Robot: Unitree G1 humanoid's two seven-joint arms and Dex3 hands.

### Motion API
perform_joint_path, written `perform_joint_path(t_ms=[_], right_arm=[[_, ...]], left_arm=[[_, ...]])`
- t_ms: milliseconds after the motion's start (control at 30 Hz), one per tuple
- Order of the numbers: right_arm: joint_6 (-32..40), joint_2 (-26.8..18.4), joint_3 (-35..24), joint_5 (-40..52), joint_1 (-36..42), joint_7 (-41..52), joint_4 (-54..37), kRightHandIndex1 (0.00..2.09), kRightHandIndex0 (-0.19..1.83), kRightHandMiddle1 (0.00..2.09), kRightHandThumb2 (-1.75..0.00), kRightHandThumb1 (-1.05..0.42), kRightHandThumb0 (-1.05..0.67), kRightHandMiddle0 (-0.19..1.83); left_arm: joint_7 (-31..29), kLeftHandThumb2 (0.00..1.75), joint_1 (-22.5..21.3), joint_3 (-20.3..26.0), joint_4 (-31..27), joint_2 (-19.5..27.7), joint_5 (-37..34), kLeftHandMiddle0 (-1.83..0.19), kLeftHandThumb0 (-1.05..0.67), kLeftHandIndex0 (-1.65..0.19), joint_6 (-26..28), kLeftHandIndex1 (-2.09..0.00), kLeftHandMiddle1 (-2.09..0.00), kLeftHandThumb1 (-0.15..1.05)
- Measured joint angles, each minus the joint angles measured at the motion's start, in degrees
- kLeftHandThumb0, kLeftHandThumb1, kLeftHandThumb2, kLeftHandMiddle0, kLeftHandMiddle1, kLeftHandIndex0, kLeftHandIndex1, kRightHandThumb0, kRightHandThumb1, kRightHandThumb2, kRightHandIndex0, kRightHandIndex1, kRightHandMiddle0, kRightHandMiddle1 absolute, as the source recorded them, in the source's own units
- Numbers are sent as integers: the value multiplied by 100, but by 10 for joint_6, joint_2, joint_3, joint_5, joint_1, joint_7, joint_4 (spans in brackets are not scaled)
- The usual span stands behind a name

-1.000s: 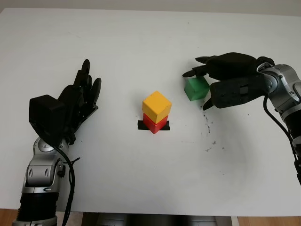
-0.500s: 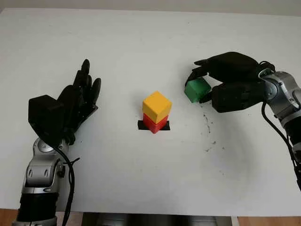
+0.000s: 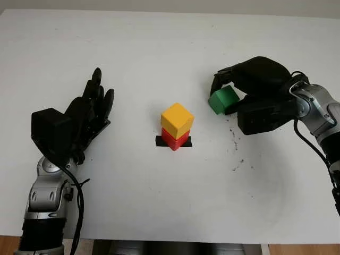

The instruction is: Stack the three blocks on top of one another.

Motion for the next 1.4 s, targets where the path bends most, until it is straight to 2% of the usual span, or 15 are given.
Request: perform_joint_path(t_ms=[133,333,533,633,867,1100,1400], right_arm=[[2,0,-8,29,-7,35,0,5,42,119,-6,-89,-36,53],[42,1,-38,108,-40,157,-33,5,40,128,-5,-90,-37,48],[67,1,-44,138,-55,254,-111,5,40,131,-6,-91,-39,48],[66,1,-45,149,-67,283,-120,6,41,140,-6,-91,-44,47],[84,1,-46,172,-95,362,-146,6,43,148,-5,-90,-44,45],[166,5,-45,175,-126,443,-223,8,47,148,-4,-87,-43,46],[278,49,-42,182,-191,509,-249,6,45,146,-5,-87,-45,46]], left_arm=[[0,56,0,0,0,0,0,19,-78,19,0,-4,0,105],[0,56,0,0,0,0,0,19,-78,19,3,-4,-1,105],[0,56,0,0,0,0,0,19,-78,19,4,-3,0,105],[0,56,0,0,0,0,0,19,-77,19,4,-2,0,105],[2,57,0,-5,0,0,11,19,-78,19,4,-2,0,105],[6,57,-1,-6,1,-4,13,19,-78,19,4,-2,0,105],[10,57,-1,-9,1,-12,11,19,-77,19,3,-1,0,105]])
